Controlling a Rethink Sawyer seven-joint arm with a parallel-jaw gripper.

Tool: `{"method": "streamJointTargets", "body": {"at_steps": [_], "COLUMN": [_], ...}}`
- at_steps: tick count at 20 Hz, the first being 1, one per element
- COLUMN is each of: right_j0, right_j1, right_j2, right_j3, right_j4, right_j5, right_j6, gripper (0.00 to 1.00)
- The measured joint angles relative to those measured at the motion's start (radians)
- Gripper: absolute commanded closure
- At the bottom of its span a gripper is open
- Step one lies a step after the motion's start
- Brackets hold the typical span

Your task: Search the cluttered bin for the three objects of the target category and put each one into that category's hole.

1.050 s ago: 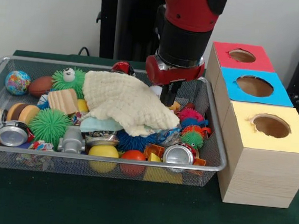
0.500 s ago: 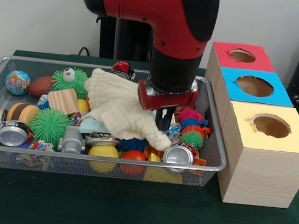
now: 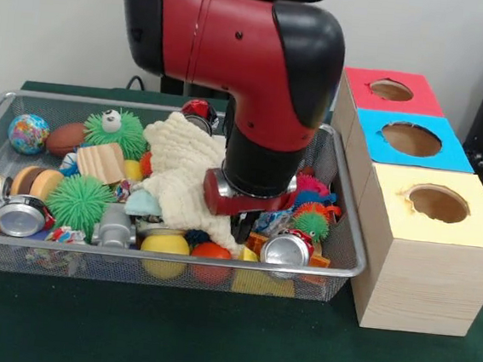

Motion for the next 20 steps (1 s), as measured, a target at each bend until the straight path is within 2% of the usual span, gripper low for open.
{"method": "streamJointTargets", "body": {"at_steps": [1, 7, 14, 18, 20], "right_j0": [0.016, 0.038, 0.025, 0.009, 0.012], "right_j1": [0.022, 0.058, 0.063, 0.058, 0.063], "right_j2": [-0.016, -0.038, -0.038, -0.045, -0.071], "right_j3": [-0.034, -0.101, -0.096, -0.082, -0.083], "right_j4": [0.0, 0.001, 0.042, 0.103, 0.148], "right_j5": [0.038, 0.115, 0.106, 0.106, 0.111], "right_j6": [0.0, 0.0, 0.0, 0.01, 0.048], "gripper": [1.0, 1.0, 1.0, 1.0, 1.0]}}
